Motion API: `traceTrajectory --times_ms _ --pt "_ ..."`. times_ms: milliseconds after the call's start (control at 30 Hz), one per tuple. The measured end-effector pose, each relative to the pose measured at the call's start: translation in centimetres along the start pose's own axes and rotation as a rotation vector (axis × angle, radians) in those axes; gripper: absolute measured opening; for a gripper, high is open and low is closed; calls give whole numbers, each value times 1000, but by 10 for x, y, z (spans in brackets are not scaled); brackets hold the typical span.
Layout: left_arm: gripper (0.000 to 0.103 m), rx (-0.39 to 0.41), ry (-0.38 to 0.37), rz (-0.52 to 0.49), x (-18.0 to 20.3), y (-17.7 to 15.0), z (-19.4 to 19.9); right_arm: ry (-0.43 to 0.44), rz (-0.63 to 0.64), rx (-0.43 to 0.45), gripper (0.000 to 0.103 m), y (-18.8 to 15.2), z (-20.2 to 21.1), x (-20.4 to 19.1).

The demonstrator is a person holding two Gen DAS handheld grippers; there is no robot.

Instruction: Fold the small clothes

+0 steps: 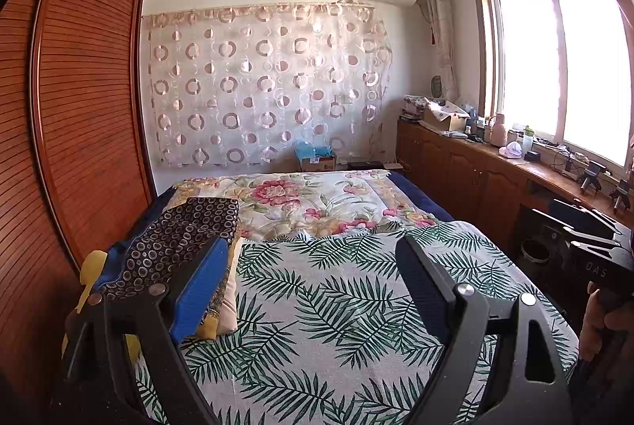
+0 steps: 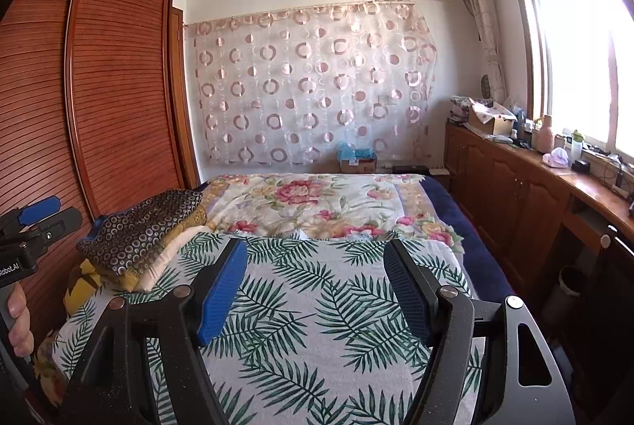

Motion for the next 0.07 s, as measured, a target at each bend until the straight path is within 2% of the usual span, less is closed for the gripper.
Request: traceTrajectory --times_ms 67 --pt "87 0 0 0 0 0 0 1 0 0 73 0 1 0"
Point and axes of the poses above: each gripper's, at about its wrist camera, not at the fingertips, and z roughly against the way its jaws point, x to its right, y to its top, the point moved 9 cm from there along -z, roughly the way its jaws point, and after that the axes turned 2 degrees about x, right-handed, at the moved point
